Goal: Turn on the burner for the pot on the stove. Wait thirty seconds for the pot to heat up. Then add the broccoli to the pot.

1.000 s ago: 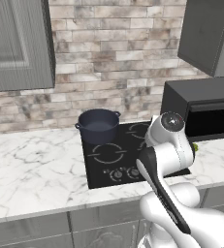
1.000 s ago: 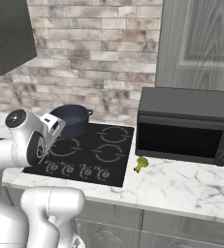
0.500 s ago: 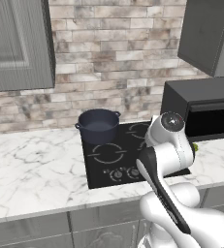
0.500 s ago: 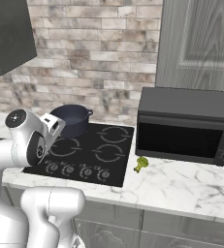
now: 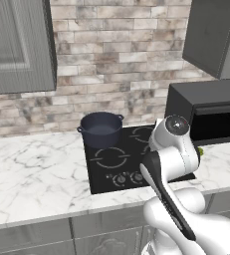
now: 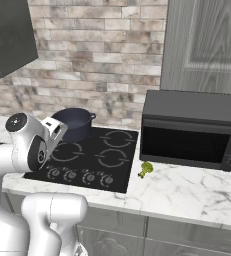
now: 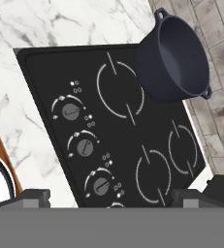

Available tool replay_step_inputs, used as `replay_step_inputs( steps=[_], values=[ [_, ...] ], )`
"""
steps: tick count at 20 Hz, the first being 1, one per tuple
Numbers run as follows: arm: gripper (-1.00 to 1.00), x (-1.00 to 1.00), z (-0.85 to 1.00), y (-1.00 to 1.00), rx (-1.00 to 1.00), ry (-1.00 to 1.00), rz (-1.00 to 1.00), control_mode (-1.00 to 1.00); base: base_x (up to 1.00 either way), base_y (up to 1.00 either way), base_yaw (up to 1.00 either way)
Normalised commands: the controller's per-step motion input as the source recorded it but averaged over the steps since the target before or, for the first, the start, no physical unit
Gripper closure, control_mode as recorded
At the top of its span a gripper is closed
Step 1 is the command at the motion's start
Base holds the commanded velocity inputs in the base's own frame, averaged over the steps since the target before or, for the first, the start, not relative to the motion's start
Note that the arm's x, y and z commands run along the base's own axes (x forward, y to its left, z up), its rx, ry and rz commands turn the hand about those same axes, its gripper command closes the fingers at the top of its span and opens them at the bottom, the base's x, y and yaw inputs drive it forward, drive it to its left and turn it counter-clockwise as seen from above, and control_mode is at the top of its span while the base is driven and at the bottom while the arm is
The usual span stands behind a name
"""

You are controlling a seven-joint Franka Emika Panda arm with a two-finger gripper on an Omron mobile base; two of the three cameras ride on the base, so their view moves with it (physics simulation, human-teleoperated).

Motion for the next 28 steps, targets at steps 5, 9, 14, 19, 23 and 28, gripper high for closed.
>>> replay_step_inputs(
  steps=[5,9,14,19,23,28],
  values=[
    [-1.0,0.0,0.0,0.0,0.0,0.0,0.0,-1.0,0.0,0.0,0.0],
    [-1.0,0.0,0.0,0.0,0.0,0.0,0.0,-1.0,0.0,0.0,0.0],
    [-1.0,0.0,0.0,0.0,0.0,0.0,0.0,-1.0,0.0,0.0,0.0],
    [-1.0,0.0,0.0,0.0,0.0,0.0,0.0,-1.0,0.0,0.0,0.0],
    [-1.0,0.0,0.0,0.0,0.0,0.0,0.0,-1.0,0.0,0.0,0.0],
    [-1.0,0.0,0.0,0.0,0.0,0.0,0.0,-1.0,0.0,0.0,0.0]
  ],
)
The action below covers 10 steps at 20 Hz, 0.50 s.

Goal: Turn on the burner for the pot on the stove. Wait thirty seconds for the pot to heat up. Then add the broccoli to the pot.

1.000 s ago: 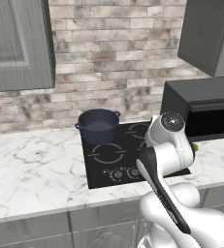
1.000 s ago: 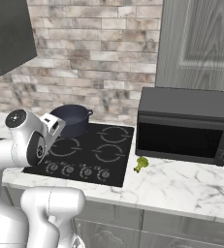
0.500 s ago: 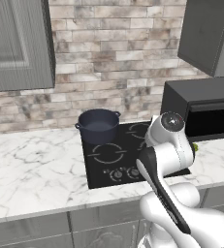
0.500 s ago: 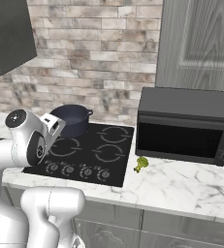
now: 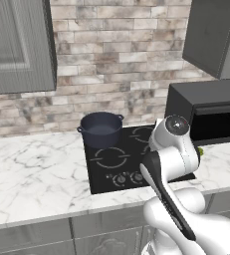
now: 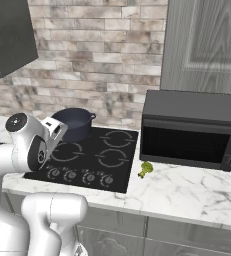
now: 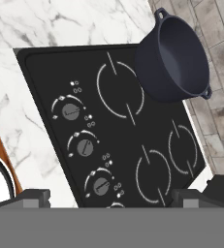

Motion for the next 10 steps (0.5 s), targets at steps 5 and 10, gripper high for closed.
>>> replay_step_inputs(
  steps=[5,10],
  values=[
    [-1.0,0.0,0.0,0.0,0.0,0.0,0.0,-1.0,0.0,0.0,0.0],
    [-1.0,0.0,0.0,0.0,0.0,0.0,0.0,-1.0,0.0,0.0,0.0]
  ],
)
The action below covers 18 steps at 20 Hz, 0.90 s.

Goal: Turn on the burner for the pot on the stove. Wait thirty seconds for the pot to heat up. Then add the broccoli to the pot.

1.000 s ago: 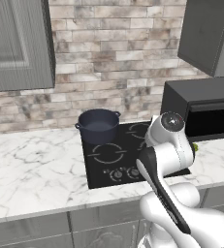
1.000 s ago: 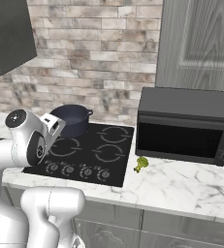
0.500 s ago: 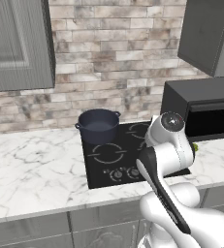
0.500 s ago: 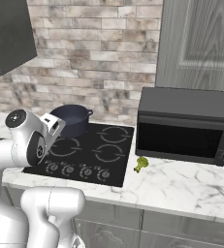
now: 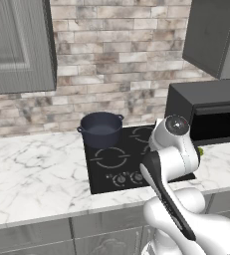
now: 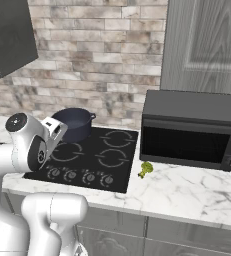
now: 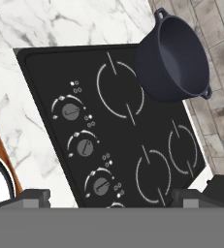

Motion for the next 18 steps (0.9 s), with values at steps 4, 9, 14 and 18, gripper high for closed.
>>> replay_step_inputs(
  steps=[4,9,14,18],
  values=[
    [-1.0,0.0,0.0,0.0,0.0,0.0,0.0,-1.0,0.0,0.0,0.0],
    [-1.0,0.0,0.0,0.0,0.0,0.0,0.0,-1.0,0.0,0.0,0.0],
    [-1.0,0.0,0.0,0.0,0.0,0.0,0.0,-1.0,0.0,0.0,0.0],
    [-1.0,0.0,0.0,0.0,0.0,0.0,0.0,-1.0,0.0,0.0,0.0]
  ],
)
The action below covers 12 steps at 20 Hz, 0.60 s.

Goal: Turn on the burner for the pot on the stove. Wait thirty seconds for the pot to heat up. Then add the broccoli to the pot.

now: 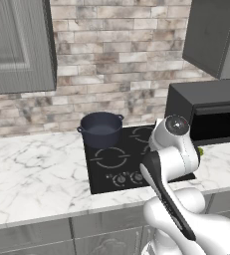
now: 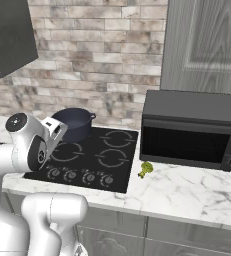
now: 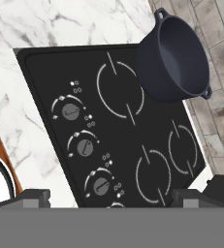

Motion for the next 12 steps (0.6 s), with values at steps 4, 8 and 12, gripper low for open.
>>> replay_step_inputs(
  steps=[4,8,12],
  values=[
    [-1.0,0.0,0.0,0.0,0.0,0.0,0.0,-1.0,0.0,0.0,0.0],
    [-1.0,0.0,0.0,0.0,0.0,0.0,0.0,-1.0,0.0,0.0,0.0],
    [-1.0,0.0,0.0,0.0,0.0,0.0,0.0,-1.0,0.0,0.0,0.0]
  ],
)
